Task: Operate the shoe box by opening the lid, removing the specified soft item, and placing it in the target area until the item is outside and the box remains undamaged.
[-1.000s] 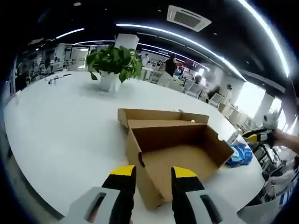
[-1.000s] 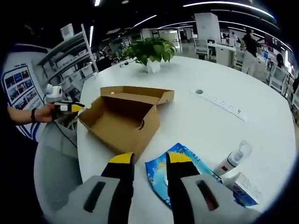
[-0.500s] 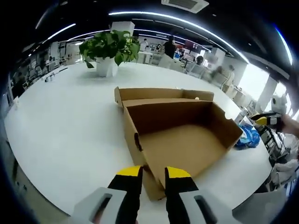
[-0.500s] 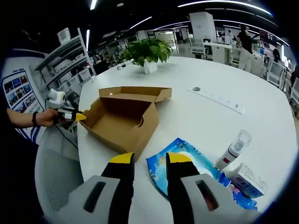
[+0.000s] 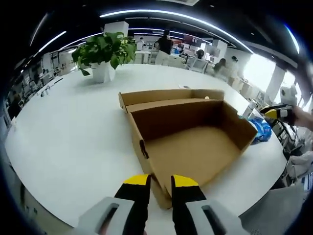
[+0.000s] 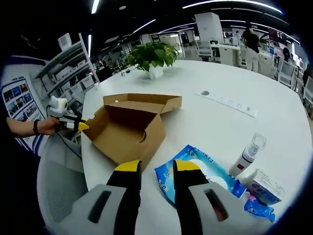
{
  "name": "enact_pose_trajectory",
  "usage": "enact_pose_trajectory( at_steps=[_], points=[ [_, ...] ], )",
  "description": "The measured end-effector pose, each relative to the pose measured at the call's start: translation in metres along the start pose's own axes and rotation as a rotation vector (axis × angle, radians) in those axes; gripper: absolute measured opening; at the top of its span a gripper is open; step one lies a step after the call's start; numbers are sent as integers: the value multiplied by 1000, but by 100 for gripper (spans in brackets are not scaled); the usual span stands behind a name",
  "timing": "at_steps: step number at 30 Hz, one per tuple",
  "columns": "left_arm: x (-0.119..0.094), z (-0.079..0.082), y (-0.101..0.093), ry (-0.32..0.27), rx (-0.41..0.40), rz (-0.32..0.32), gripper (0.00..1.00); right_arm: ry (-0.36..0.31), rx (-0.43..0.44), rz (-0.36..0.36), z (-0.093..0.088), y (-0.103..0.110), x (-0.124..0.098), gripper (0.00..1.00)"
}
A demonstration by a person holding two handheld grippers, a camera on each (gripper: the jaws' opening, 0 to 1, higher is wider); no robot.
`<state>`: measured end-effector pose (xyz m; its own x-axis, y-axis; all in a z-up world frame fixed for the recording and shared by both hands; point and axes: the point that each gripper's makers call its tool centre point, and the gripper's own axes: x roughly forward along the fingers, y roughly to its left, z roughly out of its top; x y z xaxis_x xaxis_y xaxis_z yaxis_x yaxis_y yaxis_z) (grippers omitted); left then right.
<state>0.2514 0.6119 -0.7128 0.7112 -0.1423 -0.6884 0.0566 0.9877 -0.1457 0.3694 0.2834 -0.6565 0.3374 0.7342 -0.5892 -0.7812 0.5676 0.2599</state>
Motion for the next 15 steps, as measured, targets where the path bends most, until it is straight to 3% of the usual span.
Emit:
enact_pose_trajectory(
  at_steps=[15],
  points=[
    [-10,-8,-1,6,7,-27,13,-17,35,5,8,4,20,23]
  ],
)
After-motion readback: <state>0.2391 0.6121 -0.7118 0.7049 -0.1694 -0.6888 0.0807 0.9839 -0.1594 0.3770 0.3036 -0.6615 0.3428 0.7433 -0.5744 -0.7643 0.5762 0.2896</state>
